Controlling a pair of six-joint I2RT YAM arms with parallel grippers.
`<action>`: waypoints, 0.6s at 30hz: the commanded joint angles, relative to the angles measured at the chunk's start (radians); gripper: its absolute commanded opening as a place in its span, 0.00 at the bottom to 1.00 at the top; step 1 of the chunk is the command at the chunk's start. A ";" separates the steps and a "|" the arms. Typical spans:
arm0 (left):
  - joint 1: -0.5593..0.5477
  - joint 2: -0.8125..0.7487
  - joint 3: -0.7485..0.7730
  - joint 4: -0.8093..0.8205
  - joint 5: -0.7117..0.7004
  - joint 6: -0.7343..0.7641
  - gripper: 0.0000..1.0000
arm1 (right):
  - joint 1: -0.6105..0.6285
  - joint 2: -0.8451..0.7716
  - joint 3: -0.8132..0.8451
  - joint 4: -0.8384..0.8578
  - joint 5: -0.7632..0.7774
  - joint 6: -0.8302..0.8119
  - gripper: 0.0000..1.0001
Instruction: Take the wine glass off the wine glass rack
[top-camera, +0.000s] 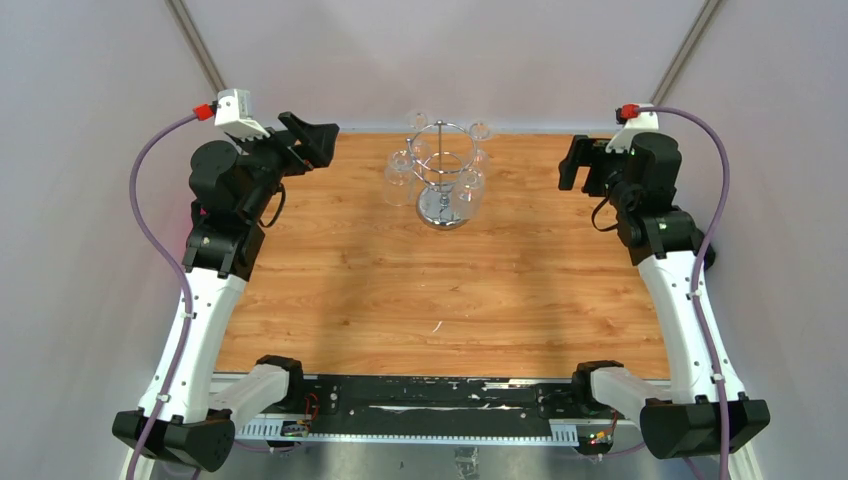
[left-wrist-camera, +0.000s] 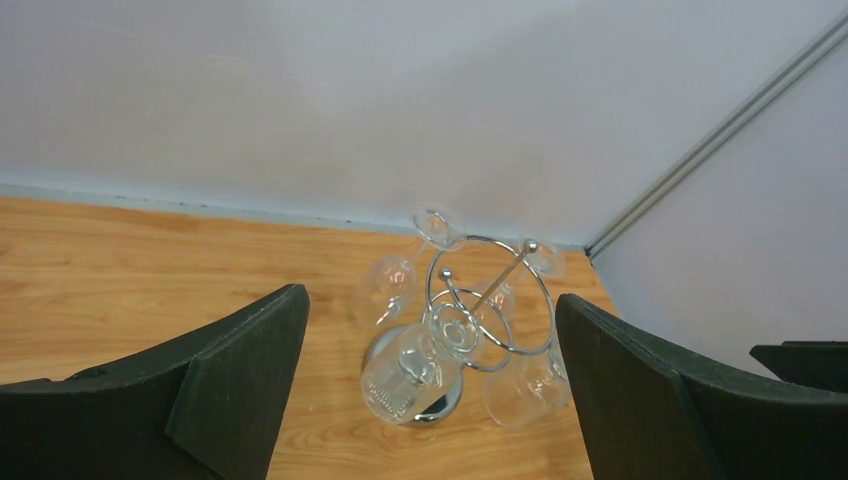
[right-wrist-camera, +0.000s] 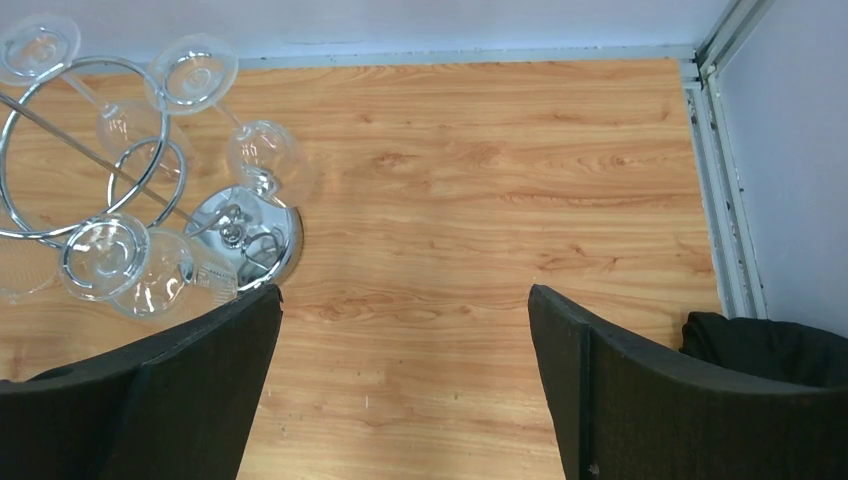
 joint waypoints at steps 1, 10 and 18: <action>-0.003 -0.011 -0.009 0.005 -0.019 0.006 1.00 | -0.002 -0.015 -0.022 -0.004 0.000 -0.008 0.99; -0.003 -0.040 -0.026 0.003 -0.067 0.044 1.00 | -0.004 -0.003 -0.028 0.011 0.191 0.054 0.99; -0.003 -0.064 0.039 0.046 0.019 0.100 1.00 | -0.015 0.087 0.025 0.041 -0.010 0.161 0.99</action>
